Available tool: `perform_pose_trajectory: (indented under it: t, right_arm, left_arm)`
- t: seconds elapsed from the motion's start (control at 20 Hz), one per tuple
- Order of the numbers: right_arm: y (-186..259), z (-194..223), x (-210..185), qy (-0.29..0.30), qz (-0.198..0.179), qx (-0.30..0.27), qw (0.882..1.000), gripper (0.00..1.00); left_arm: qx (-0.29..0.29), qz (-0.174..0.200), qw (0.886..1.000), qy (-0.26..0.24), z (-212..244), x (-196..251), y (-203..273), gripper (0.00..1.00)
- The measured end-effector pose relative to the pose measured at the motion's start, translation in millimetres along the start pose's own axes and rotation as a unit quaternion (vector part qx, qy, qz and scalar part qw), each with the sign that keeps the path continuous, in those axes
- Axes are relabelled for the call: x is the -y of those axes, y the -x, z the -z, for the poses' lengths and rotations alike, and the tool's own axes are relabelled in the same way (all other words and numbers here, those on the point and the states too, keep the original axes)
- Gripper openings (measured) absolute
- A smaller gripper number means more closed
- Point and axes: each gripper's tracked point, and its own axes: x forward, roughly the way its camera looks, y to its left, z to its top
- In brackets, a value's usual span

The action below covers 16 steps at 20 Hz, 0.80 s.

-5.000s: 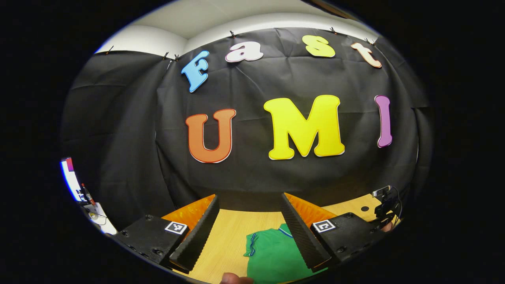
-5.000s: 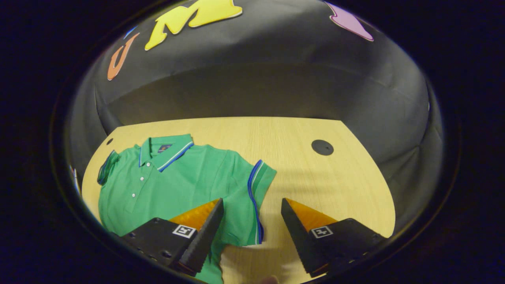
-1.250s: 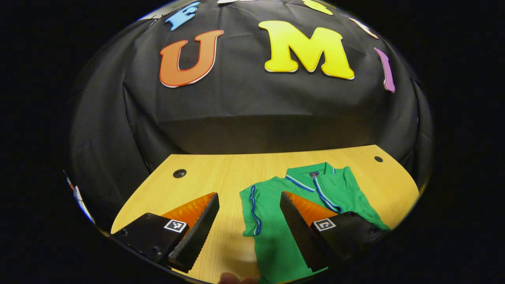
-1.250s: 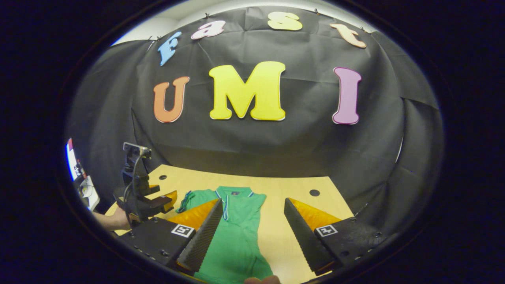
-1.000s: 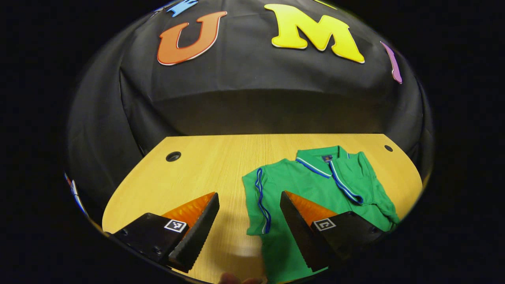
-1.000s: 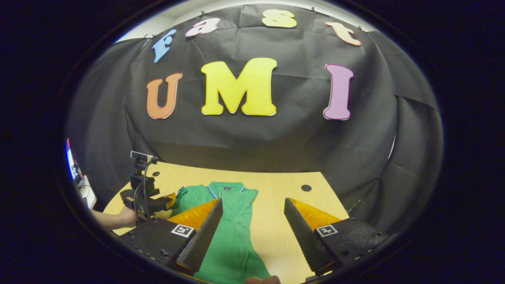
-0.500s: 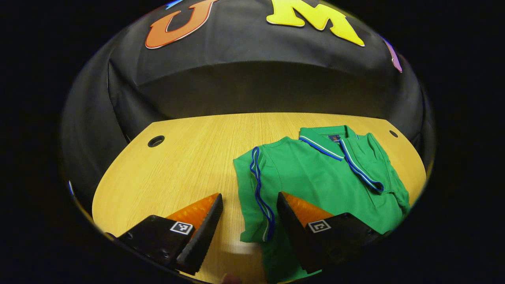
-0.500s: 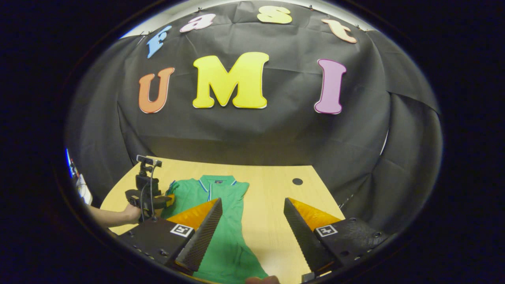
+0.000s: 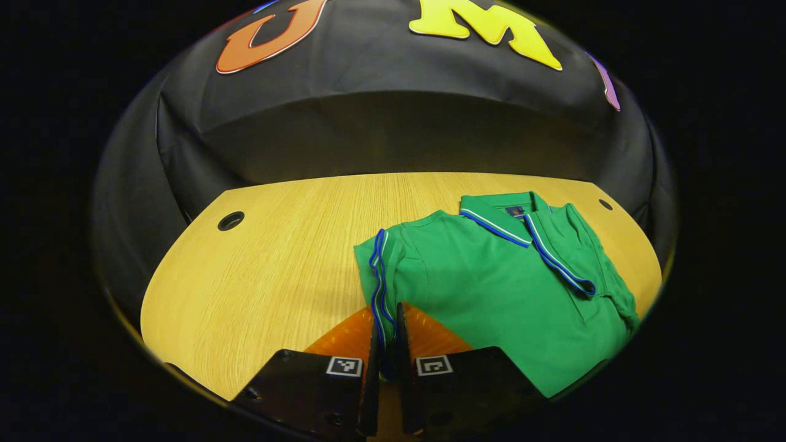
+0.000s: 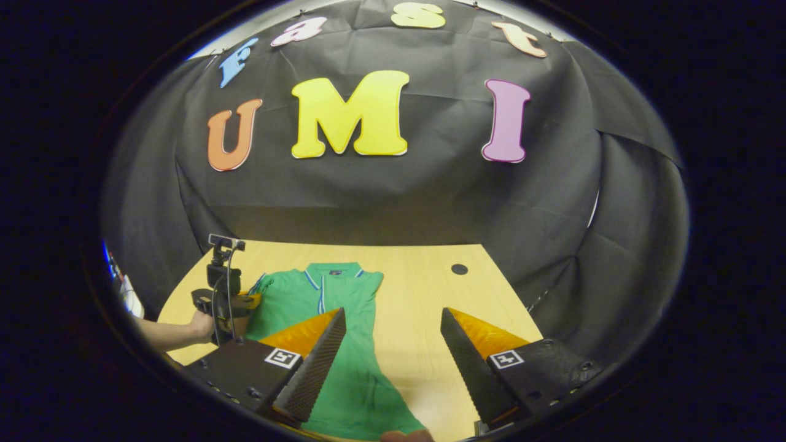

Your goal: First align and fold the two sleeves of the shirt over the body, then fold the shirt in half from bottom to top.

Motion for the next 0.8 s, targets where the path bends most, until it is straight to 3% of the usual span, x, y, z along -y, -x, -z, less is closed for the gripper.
perform_pose_trajectory:
  t: [0.25,0.45,0.8]
  right_arm:
    - [-1,4,1,-0.009,-0.002,-0.002,1.0,0.96]
    - [-4,10,-1,-0.017,-0.01,-0.004,1.0,0.96]
    - [-5,8,-2,-0.033,-0.022,0.002,0.999,0.96]
  left_arm:
    - [-0.003,0.043,0.998,0.038,1,3,10,0.07]
    - [0.009,0.048,0.997,0.056,-12,2,21,0.04]
    - [0.049,0.048,0.997,0.029,-63,15,40,0.04]
